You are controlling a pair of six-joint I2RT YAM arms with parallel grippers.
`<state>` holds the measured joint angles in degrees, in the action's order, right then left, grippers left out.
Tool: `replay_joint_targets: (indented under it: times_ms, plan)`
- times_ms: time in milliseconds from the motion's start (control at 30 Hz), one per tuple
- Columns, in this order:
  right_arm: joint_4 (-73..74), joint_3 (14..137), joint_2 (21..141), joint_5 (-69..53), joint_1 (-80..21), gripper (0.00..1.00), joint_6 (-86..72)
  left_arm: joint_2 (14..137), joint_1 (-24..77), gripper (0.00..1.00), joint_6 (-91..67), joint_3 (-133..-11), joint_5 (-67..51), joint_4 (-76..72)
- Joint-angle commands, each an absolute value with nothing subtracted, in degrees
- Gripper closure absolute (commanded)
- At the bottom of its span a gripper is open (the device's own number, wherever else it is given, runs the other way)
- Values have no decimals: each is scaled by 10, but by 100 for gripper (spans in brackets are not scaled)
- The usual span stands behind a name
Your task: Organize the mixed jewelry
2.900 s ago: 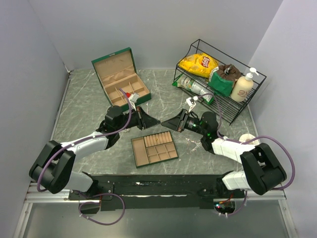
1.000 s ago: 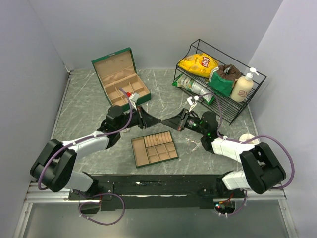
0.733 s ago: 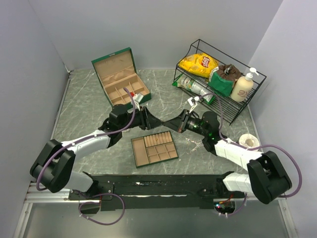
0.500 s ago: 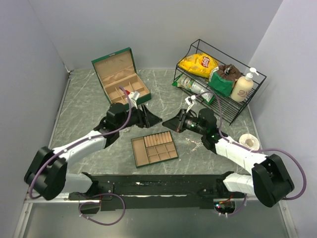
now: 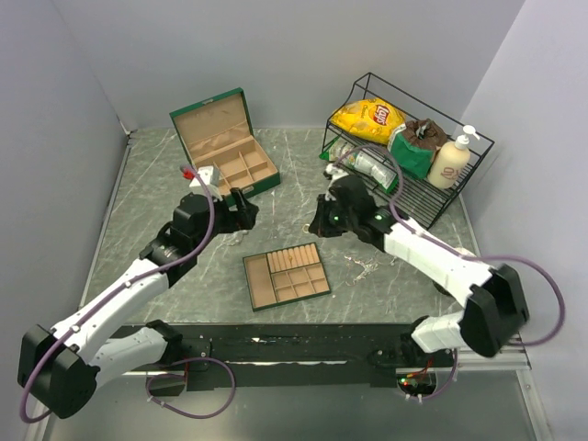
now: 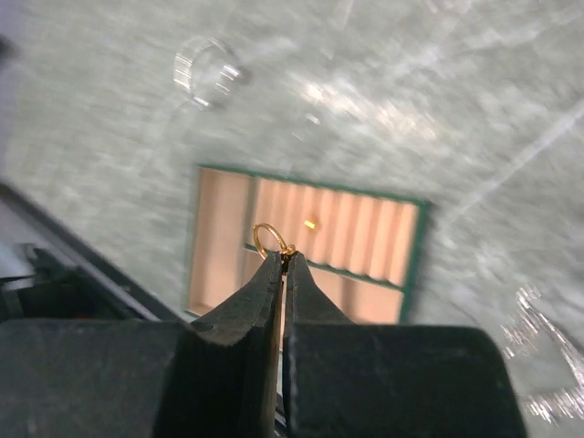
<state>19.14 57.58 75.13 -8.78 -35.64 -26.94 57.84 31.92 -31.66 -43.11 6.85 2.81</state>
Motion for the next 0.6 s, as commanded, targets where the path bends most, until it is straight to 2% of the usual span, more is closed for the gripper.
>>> replay_joint_targets:
  times_ms: [0, 300, 567]
  plan:
    - [357, 654, 823, 17, -386, 100, -242, 555, 309, 4, -296, -427, 162, 90]
    - [460, 772, 948, 115, -436, 100, -243, 565, 307, 4, -284, -438, 165, 129]
    - [512, 835, 1035, 146, -461, 100, -241, 551, 307, 4, -289, -435, 178, 132]
